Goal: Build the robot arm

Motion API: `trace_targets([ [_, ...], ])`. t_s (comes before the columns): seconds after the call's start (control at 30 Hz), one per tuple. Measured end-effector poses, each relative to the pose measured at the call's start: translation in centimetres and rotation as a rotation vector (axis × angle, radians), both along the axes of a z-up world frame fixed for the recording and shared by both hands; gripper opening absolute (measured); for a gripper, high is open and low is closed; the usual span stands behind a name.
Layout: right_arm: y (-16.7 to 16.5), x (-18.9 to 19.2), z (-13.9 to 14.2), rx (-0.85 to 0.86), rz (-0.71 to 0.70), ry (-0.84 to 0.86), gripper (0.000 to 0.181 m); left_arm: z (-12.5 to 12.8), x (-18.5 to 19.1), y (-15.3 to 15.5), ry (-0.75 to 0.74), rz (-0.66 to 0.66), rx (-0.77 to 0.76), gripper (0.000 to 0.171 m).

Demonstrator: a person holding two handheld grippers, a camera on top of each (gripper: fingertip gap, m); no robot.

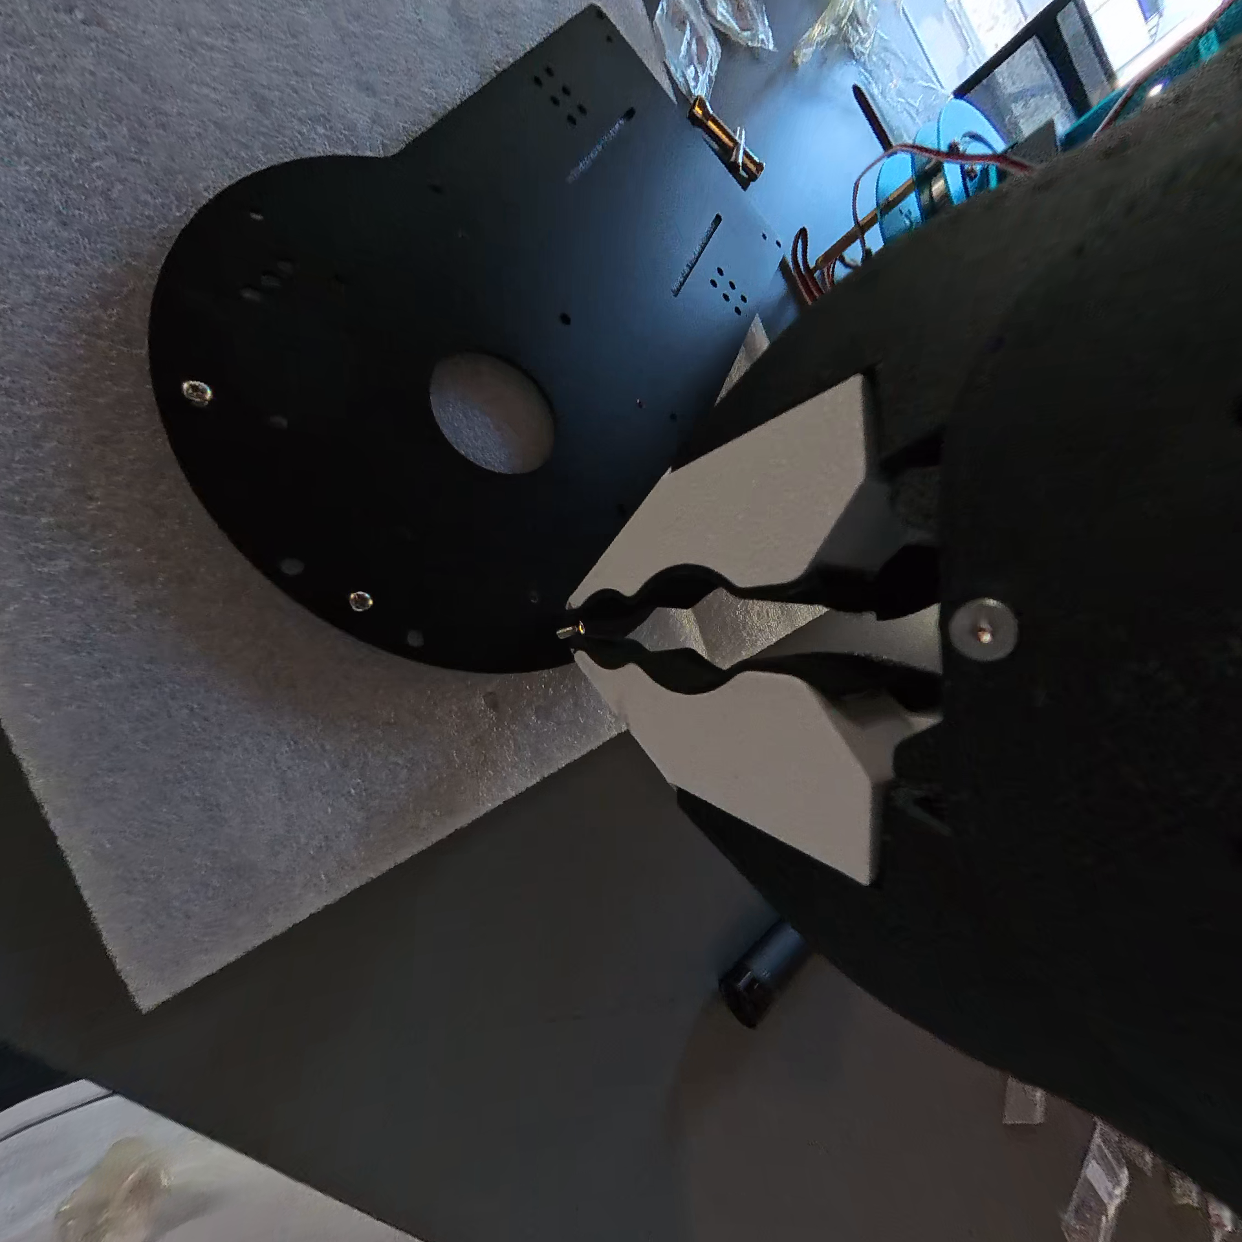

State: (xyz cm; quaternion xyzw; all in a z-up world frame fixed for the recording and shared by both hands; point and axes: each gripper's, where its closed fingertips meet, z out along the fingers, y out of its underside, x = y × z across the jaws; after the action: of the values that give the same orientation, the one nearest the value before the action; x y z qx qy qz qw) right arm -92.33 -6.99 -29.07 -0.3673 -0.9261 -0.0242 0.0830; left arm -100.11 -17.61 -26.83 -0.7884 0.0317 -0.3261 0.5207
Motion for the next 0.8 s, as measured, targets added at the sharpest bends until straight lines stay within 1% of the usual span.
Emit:
trace_targets([
  [0.27,-0.2,0.2,-0.1,0.081,0.065,-0.066,0.003,-0.3,-0.1,-0.2,-0.005,0.001,-0.002,0.007],
  [0.43,-0.3,0.1,-0.4,0.109,0.076,-0.090,0.003,-0.4,-0.1,-0.1,-0.007,0.002,0.003,0.007],
  [0.5,-0.3,-0.1,-0.3,0.113,0.074,-0.070,0.003,-0.1,-0.1,0.0,-0.017,0.003,0.011,0.007],
  [0.57,-1.2,-0.7,0.4,0.060,0.073,0.008,0.003,0.7,0.3,0.5,-0.052,-0.008,0.033,0.007],
  [0.67,-3.1,-2.3,2.5,-0.023,0.111,0.249,0.003,2.0,1.6,2.0,-0.124,-0.058,0.047,0.012],
  [0.73,-3.8,-2.9,4.3,-0.018,0.138,0.405,0.003,2.8,2.5,3.1,-0.173,-0.095,0.044,0.014],
  [0.8,-4.2,-3.0,5.7,0.015,0.162,0.518,0.003,3.9,3.5,3.9,-0.249,-0.136,0.052,0.015],
])
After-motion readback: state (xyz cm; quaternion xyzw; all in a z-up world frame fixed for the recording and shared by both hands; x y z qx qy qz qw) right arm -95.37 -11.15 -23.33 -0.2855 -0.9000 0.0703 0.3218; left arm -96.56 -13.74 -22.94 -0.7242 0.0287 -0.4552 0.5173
